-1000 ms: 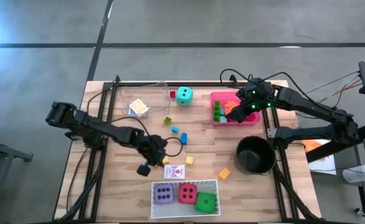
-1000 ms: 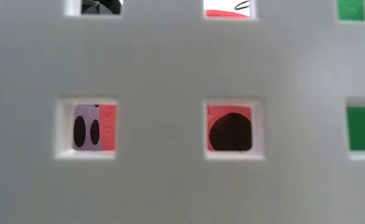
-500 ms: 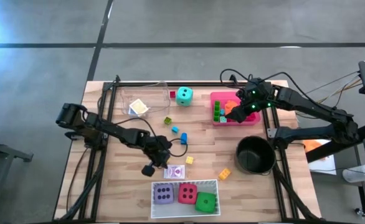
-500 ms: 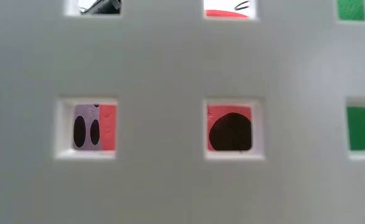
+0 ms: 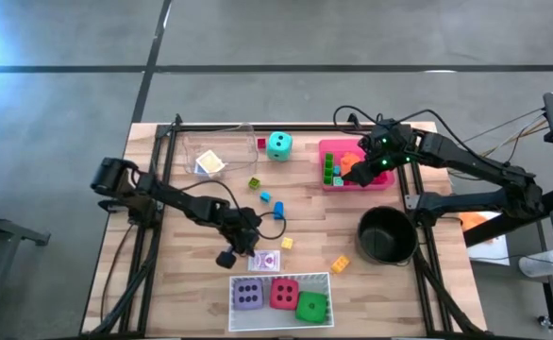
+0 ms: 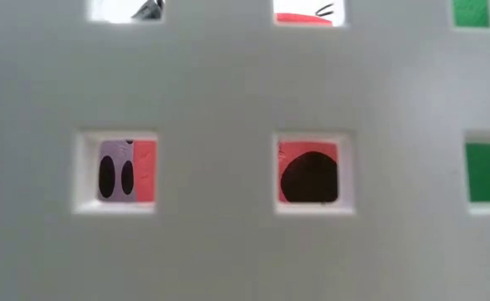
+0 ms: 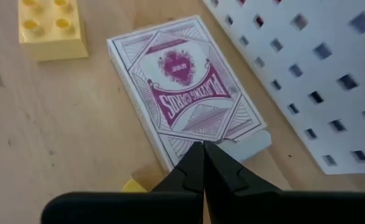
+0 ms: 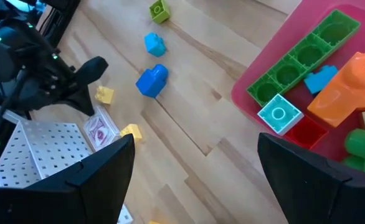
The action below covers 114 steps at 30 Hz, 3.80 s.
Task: Pick & Place Toys
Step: Put the purple deck of cards into the transparent bin
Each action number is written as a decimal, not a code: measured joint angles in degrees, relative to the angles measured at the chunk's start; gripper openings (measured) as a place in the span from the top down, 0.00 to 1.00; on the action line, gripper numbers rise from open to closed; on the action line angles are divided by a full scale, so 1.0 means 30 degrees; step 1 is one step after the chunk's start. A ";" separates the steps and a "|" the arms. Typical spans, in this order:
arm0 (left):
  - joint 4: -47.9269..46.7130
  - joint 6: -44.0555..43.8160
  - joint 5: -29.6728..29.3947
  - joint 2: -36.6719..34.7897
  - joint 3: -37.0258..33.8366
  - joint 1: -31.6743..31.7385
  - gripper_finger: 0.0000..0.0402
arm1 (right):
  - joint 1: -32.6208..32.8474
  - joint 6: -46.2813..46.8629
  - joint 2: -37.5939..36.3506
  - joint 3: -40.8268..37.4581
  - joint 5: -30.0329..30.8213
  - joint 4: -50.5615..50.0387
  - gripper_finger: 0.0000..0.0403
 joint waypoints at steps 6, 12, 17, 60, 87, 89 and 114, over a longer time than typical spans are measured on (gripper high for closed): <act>0.0884 0.0129 -0.0113 0.0231 0.0000 0.0043 0.99 | 0.0000 0.0447 0.0000 0.0000 -0.0005 -0.0035 0.18; 0.0556 -0.0143 -0.0230 0.0231 0.0000 0.0044 0.99 | 0.0000 0.0481 0.0000 0.0000 -0.0012 -0.0061 0.18; -0.0779 -0.1674 -0.0110 0.0176 0.0051 0.0058 0.99 | 0.0000 0.0481 0.0000 0.0000 -0.0019 -0.0058 0.18; -1.3097 -0.6494 -0.1526 -0.8127 -0.0211 0.0029 1.00 | 0.0000 0.0388 0.0007 0.0000 -0.0027 0.0027 0.18; -1.1340 -1.3877 -0.7383 -0.8570 -0.0175 -0.2781 0.21 | 0.1960 0.0343 -0.0007 0.0000 0.1030 0.0124 0.18; -1.1089 -1.4255 -0.7825 -0.8556 -0.0175 -0.3445 0.21 | 0.1960 0.0343 -0.0007 0.0000 0.1030 0.0124 0.18; -0.8585 -1.5381 -1.0102 -0.6676 -0.0801 -0.7104 0.20 | 0.1966 0.0481 -0.0022 0.0000 0.1444 0.0095 0.18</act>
